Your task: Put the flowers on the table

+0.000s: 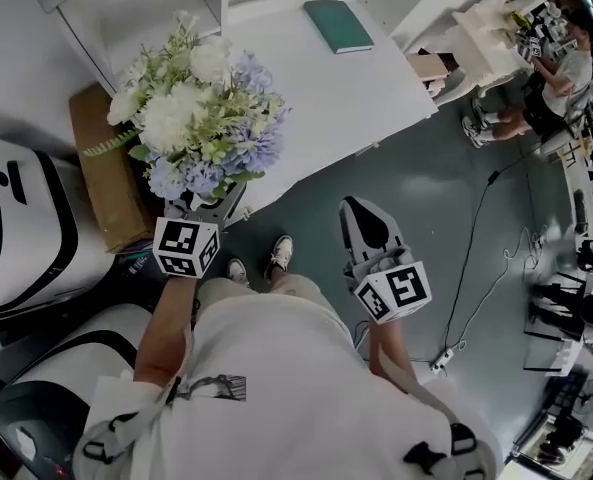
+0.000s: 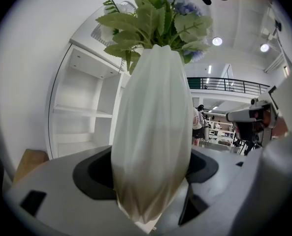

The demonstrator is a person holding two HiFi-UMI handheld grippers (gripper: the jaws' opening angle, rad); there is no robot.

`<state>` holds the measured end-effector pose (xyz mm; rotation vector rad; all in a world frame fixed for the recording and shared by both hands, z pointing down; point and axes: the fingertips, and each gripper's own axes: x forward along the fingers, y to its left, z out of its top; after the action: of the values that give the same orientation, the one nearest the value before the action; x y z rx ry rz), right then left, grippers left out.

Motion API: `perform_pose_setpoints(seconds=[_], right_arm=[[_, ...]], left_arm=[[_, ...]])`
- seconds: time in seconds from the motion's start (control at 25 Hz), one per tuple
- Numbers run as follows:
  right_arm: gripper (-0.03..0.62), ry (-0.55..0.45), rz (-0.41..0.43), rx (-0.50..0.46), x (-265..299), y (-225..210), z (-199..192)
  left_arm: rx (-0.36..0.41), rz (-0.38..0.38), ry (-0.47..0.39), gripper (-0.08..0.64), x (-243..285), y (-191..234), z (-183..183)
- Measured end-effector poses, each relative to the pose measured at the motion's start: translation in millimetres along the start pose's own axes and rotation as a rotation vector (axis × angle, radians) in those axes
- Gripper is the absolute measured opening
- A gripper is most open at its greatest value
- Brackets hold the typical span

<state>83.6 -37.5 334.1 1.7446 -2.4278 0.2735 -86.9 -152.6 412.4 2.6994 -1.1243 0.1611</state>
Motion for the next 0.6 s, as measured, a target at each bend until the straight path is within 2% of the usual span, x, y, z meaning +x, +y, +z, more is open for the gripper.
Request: perform_pose_setpoints(seconds=[0.24,0.6], right_arm=[[0.009,-0.008,0.034,-0.016,12.4,-25.3,27.2],[0.009,0.038,0.056,-0.027,27.5,-56.7,14.6]], left_arm=[[0.011,0.030,-0.032,0.393,17.6,-3.0,27.4],[0.027,0.074,-0.033,0.393,54.9,8.2,14.1]])
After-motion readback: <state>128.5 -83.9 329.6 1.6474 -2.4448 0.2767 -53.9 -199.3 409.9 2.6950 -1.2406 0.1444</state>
